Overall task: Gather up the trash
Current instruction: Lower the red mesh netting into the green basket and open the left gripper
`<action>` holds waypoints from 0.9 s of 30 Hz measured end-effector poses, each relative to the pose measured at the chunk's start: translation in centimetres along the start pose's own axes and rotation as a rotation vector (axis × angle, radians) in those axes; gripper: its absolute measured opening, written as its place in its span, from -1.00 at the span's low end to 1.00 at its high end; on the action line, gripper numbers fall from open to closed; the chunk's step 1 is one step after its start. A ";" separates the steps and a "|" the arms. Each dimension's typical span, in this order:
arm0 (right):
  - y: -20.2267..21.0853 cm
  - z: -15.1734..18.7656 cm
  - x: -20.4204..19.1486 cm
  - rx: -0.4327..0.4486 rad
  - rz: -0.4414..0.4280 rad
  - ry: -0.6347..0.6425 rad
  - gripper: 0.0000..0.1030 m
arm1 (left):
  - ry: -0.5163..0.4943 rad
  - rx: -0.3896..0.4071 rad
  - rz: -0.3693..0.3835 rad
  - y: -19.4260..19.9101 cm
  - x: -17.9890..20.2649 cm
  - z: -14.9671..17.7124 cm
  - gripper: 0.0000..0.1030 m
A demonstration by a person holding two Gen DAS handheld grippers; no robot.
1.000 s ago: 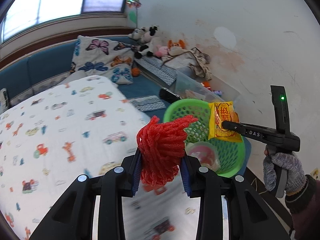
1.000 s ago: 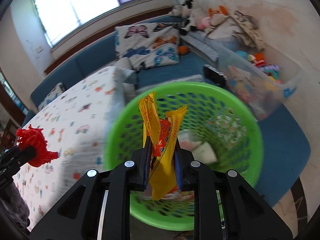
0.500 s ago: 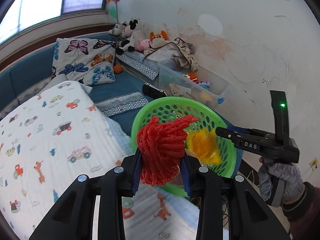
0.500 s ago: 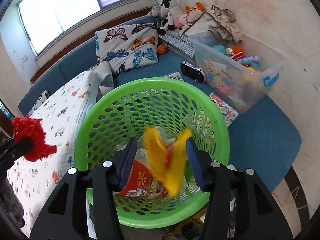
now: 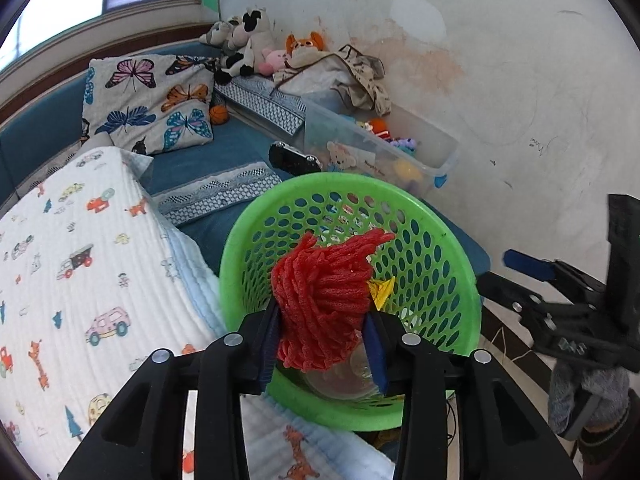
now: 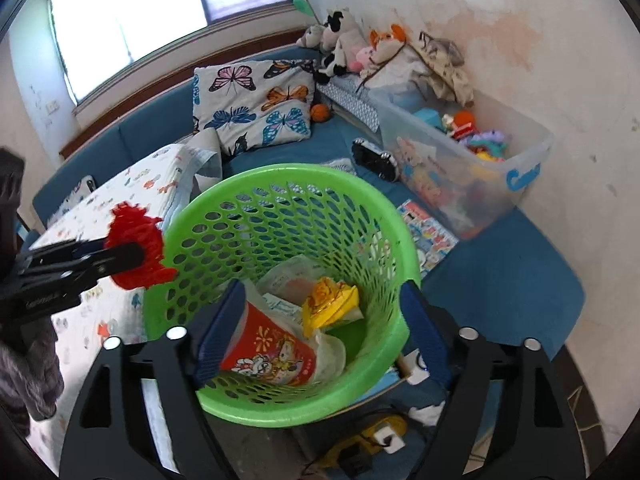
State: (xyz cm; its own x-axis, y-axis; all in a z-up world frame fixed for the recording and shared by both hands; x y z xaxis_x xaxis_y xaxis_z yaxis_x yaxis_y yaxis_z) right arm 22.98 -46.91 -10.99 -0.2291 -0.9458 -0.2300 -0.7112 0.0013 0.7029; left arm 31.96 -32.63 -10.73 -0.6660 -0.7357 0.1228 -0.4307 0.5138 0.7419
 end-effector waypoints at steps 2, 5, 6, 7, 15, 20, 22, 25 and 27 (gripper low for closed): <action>0.3 0.2 -0.1 0.010 0.005 0.003 0.65 | 0.005 -0.006 0.011 -0.5 0.1 -0.1 -0.26; 0.3 0.5 -0.2 0.013 -0.004 -0.009 0.66 | 0.003 -0.007 0.013 -0.8 0.2 -0.2 -0.22; 0.4 0.6 -0.2 0.015 -0.004 -0.011 0.66 | 0.005 -0.007 0.015 -0.9 0.2 -0.1 -0.18; 0.3 0.7 -0.2 0.017 -0.002 -0.013 0.66 | 0.005 -0.007 0.010 -0.9 0.1 -0.1 -0.13; 0.7 1.3 -0.4 0.009 -0.015 -0.027 0.66 | 0.013 0.013 0.014 -0.1 -0.2 0.2 0.12; 1.3 1.6 -0.6 0.015 -0.020 -0.032 0.72 | 0.025 0.030 0.006 1.2 -0.6 0.7 0.23; 1.7 1.9 -0.7 0.019 -0.026 -0.036 0.73 | 0.026 0.040 0.004 2.0 -0.5 0.9 0.25; 2.2 2.1 -1.4 0.022 -0.033 -0.027 0.75 | 0.014 0.066 -0.012 3.5 -0.6 1.1 0.34; 2.6 2.1 -1.8 0.028 -0.040 -0.024 0.76 | 0.010 0.079 -0.019 4.4 -0.6 1.3 0.35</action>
State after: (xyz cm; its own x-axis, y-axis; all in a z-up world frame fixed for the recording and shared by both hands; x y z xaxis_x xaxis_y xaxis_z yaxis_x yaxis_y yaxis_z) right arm 20.11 -44.49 -10.17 -0.2155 -0.9373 -0.2740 -0.7382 -0.0273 0.6740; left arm 29.66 -29.34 -8.36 -0.6516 -0.7496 0.1165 -0.4900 0.5331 0.6897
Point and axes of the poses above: each gripper's, at about its wrist camera, not at the fingertips, and y roughly against the way its jaws point, x to its right, z to its underside, the point moved 8 cm from there along -y, roughly the way its jaws point, and after that the axes turned 7 degrees about -y, right-handed, at the moved point
